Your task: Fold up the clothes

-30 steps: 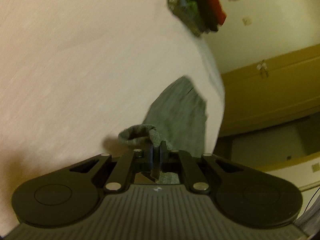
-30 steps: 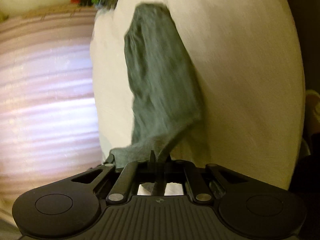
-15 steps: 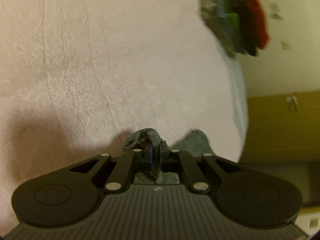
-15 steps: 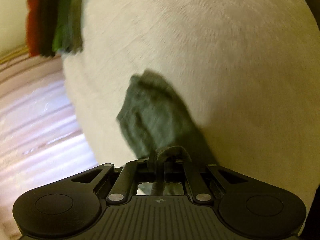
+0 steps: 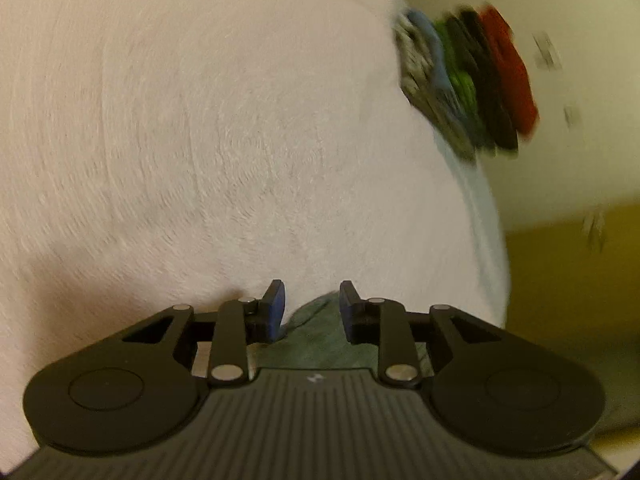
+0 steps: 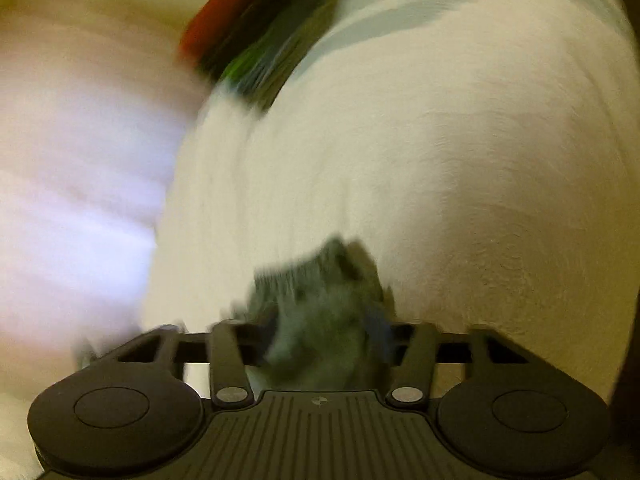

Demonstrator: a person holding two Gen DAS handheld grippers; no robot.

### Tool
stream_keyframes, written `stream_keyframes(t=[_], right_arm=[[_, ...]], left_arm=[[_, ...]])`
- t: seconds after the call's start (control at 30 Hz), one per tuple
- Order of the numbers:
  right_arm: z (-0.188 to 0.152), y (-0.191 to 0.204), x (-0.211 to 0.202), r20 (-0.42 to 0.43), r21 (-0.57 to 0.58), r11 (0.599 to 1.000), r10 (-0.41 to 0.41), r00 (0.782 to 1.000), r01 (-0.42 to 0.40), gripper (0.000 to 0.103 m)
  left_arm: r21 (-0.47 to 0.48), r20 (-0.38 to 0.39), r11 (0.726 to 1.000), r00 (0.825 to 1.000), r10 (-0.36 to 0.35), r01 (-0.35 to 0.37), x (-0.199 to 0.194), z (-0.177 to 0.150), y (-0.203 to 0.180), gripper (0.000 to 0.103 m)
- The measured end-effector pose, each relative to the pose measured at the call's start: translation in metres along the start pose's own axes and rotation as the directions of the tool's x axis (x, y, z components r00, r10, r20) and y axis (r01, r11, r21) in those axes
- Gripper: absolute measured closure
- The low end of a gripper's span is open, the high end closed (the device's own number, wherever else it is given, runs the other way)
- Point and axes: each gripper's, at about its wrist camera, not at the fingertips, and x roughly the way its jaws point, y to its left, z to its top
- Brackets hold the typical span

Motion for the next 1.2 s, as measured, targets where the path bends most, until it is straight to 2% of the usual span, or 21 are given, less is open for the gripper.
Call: stream_keyframes(t=[0.1,0.13,0.2,0.27,0.33,0.43,0.67,0.8,0.9,0.97,1.0,1.03,1.07,1.1,1.13,1.2], right_arm=[[-0.014,0.009,0.01,-0.024,-0.14,0.988,-0.071,0.997,0.067,0.057],[-0.015,0.01,0.016,-0.023,-0.164,0.983,-0.083,0.996,0.078,0.064],[-0.016,0.011,0.018,-0.016,-0.217,0.971,-0.106,0.994,0.1,0.069],[-0.017,0.013,0.016,-0.014,-0.274,0.954,-0.128,0.992,0.119,0.069],[-0.019,0.019,0.024,-0.018,-0.315,0.938,-0.159,0.987,0.146,0.069],[-0.015,0.016,0.034,-0.045,-0.303,0.939,-0.183,0.982,0.161,0.069],[-0.012,0.025,0.021,-0.019,-0.287,0.951,-0.128,0.992,0.117,0.069],[-0.014,0.015,0.033,-0.075,-0.257,0.957,-0.159,0.984,0.135,0.069],[-0.015,0.013,0.035,-0.077,-0.247,0.961,-0.148,0.986,0.125,0.069],[-0.015,0.009,0.037,-0.085,-0.221,0.968,-0.139,0.987,0.118,0.069],[-0.014,0.007,0.038,-0.089,-0.207,0.972,-0.133,0.987,0.112,0.069],[-0.014,0.007,0.039,-0.088,-0.201,0.973,-0.13,0.988,0.11,0.07],[-0.014,0.008,0.039,-0.08,-0.212,0.971,-0.132,0.988,0.113,0.073],[-0.014,0.012,0.037,-0.075,-0.233,0.966,-0.133,0.988,0.112,0.088],[-0.014,0.015,0.035,-0.069,-0.253,0.961,-0.136,0.988,0.115,0.093],[-0.014,0.02,0.032,-0.057,-0.277,0.952,-0.149,0.987,0.128,0.093]], left_arm=[[0.121,-0.053,0.992,0.998,0.038,-0.031,0.003,-0.005,-0.003,0.08],[0.178,-0.064,0.983,0.996,0.056,-0.044,0.005,-0.006,-0.007,0.08],[0.297,-0.078,0.953,0.993,0.093,-0.066,0.011,-0.01,-0.017,0.08],[0.411,-0.097,0.909,0.989,0.115,-0.066,0.019,-0.014,-0.031,0.08],[0.466,-0.11,0.883,0.987,0.118,-0.054,0.023,-0.017,-0.038,0.08],[0.476,-0.118,0.878,0.987,0.109,-0.04,0.027,-0.017,-0.039,0.08],[0.48,-0.14,0.877,0.988,0.069,0.006,0.04,-0.012,-0.041,0.08],[0.489,-0.162,0.872,0.985,0.057,0.03,0.051,-0.011,-0.044,0.079],[0.501,-0.18,0.864,0.982,0.055,0.043,0.06,-0.012,-0.045,0.08],[0.507,-0.186,0.861,0.981,0.06,0.044,0.065,-0.013,-0.044,0.093],[0.506,-0.188,0.862,0.98,0.062,0.043,0.067,-0.012,-0.043,0.103],[0.499,-0.187,0.865,0.981,0.058,0.044,0.067,-0.012,-0.041,0.103],[0.49,-0.184,0.87,0.982,0.05,0.047,0.066,-0.012,-0.039,0.103],[0.486,-0.178,0.873,0.983,0.044,0.049,0.064,-0.012,-0.039,0.103],[0.484,-0.171,0.874,0.985,0.036,0.052,0.061,-0.011,-0.039,0.103],[0.477,-0.159,0.877,0.987,0.022,0.057,0.054,-0.01,-0.037,0.103]])
